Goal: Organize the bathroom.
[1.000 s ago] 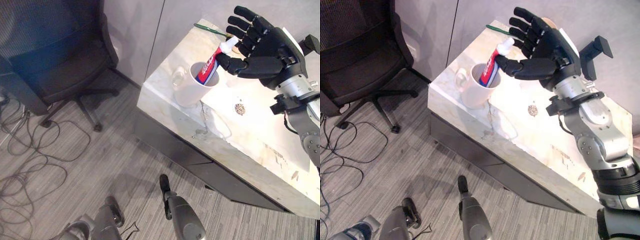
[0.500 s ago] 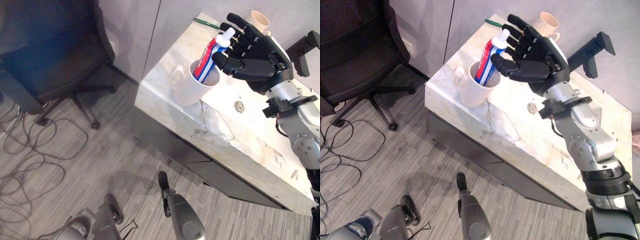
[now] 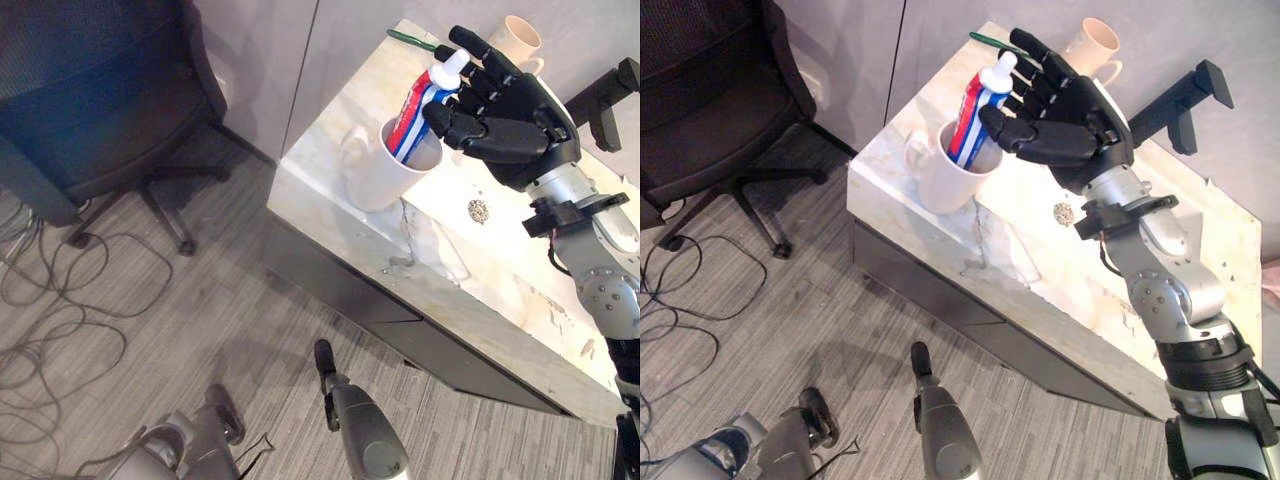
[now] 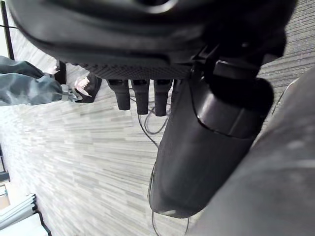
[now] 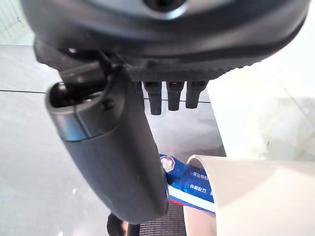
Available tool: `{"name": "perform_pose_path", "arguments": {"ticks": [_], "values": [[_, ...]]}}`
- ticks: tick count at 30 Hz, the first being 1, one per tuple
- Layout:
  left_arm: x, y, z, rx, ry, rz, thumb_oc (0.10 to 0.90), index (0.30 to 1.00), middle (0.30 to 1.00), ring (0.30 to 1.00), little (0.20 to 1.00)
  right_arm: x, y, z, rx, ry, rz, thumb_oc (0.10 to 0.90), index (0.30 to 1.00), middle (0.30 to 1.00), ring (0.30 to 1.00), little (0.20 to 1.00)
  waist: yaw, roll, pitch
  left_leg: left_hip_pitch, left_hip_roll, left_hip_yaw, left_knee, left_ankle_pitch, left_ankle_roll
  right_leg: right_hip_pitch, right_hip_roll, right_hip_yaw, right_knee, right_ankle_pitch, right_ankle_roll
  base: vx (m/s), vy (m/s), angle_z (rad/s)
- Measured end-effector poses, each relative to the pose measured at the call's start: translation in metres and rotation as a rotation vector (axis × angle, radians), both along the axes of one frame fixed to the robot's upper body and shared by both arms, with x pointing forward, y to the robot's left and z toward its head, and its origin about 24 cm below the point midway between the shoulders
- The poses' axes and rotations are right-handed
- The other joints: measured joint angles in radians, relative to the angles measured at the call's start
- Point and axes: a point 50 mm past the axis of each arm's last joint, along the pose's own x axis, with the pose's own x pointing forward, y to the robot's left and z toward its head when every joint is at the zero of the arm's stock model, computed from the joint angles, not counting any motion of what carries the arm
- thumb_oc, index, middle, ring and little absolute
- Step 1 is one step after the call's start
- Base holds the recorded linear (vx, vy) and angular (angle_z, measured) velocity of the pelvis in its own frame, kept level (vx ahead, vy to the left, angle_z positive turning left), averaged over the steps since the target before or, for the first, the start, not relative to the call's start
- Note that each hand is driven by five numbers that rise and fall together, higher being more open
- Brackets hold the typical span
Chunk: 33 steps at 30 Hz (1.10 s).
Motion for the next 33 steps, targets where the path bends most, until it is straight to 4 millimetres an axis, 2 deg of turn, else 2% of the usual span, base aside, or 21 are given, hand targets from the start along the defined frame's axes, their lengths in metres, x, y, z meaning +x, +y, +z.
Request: {"name": "perform_pose_path", "arguments": {"ticks": [18, 33], "values": [[-0.004, 0.003, 0.002, 0.042, 0.036, 0.004, 0.8, 0.9, 0.9, 0.9, 0.9, -0.007, 0.007, 0.0, -0.025, -0.019, 0.045, 0.8, 0.9, 0.9, 0.9, 0.9, -0.04, -0.014, 0.001, 0.007, 0.003, 0.011, 0.005, -0.004, 0.002, 0.003, 0.0, 0.009, 0.0, 0.004, 0.003, 0.0, 0.0, 0.0], [-0.005, 0.002, 0.003, 0.061, 0.053, -0.004, 0.8, 0.9, 0.9, 0.9, 0.9, -0.012, 0.003, -0.014, -0.034, 0.02, 0.046, 0.8, 0.9, 0.9, 0.9, 0.9, -0.054, -0.019, -0.001, 0.011, 0.007, 0.025, 0.026, -0.017, 0.009, 0.004, -0.001, 0.03, -0.001, 0.009, 0.005, 0.0, 0.008, -0.03]]}}
